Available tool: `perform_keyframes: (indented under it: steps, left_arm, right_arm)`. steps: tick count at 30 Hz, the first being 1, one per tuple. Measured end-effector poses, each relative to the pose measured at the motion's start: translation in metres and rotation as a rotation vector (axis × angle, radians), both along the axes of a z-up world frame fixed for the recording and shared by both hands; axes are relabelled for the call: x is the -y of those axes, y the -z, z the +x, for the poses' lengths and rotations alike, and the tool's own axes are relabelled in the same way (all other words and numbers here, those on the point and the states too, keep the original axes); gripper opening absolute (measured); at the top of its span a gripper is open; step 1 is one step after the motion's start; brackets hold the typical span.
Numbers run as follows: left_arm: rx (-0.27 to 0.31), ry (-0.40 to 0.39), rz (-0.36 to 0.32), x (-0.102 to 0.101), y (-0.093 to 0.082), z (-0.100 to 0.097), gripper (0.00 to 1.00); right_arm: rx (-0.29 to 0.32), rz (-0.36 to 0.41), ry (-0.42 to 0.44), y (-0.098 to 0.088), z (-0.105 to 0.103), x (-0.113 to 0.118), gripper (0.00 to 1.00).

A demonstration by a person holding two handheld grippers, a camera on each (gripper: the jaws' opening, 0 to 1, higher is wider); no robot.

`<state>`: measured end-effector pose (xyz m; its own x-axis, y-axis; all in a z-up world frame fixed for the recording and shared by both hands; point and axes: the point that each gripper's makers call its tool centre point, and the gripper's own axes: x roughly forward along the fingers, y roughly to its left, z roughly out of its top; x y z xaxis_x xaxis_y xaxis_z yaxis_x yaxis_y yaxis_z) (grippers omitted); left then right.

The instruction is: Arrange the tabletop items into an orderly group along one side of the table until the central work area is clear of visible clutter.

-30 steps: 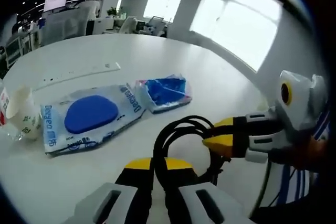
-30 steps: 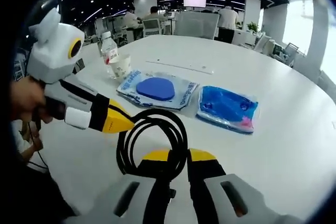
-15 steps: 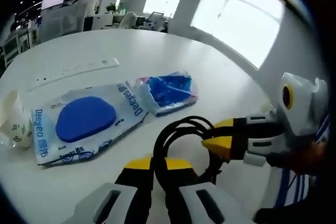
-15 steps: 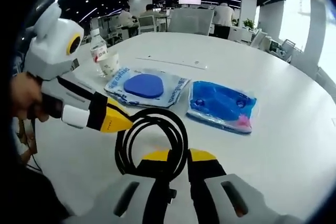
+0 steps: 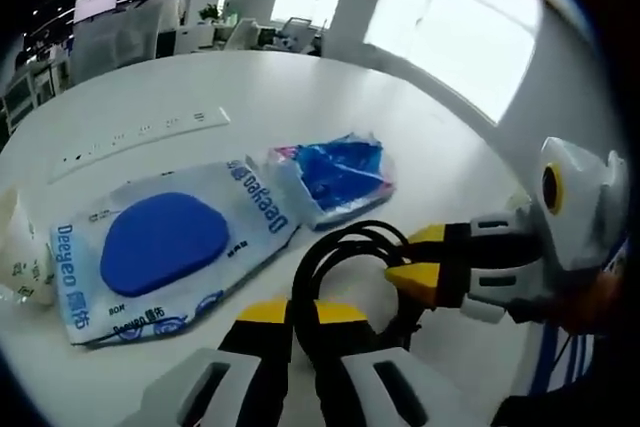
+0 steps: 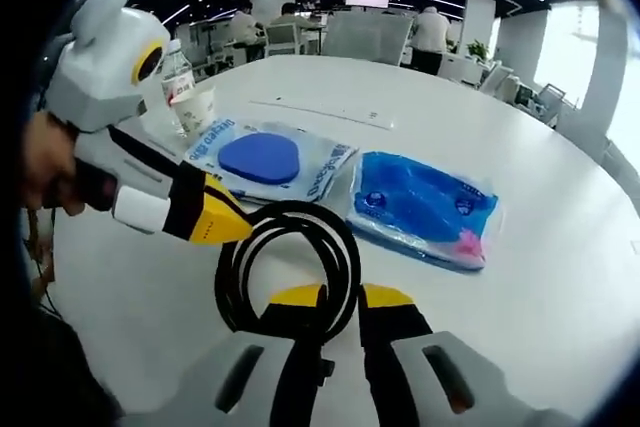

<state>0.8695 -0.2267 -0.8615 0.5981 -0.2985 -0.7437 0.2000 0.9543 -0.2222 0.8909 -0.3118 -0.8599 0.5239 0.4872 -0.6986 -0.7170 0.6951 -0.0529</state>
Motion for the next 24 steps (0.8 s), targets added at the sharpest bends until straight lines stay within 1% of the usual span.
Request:
perform_keyframes:
  steps: [5,8,11,14,17,20,24]
  left_arm:
    - [-0.005,0.009,0.012,0.0011,0.0015,0.0031,0.05]
    - [-0.009,0.014,0.017,0.0012,0.0032,0.0037,0.04]
    - [-0.006,0.026,0.031,0.0015,0.0051,0.0037,0.05]
    - [0.006,0.042,0.044,0.0011,0.0074,0.0052,0.05]
    - [0.014,0.039,0.049,0.0011,0.0063,0.0054,0.05]
    - [0.036,0.034,0.045,0.0008,0.0039,0.0067,0.04]
    - [0.061,0.043,0.054,-0.0015,-0.0006,0.0041,0.06]
  right_arm:
    - [-0.005,-0.012,0.001,0.0015,0.0004,-0.0006,0.09]
    - [-0.008,-0.015,0.003,0.0062,0.003,-0.0007,0.11]
    - [-0.002,-0.022,-0.013,0.0079,0.0025,-0.0013,0.12]
    - [-0.002,-0.025,-0.018,0.0098,0.0032,-0.0017,0.12]
    - [0.006,-0.029,-0.028,0.0092,0.0032,-0.0014,0.13]
    - [0.006,-0.013,-0.031,0.0073,0.0027,-0.002,0.18]
    - [0.008,0.005,-0.045,0.0005,-0.002,-0.0018,0.22]
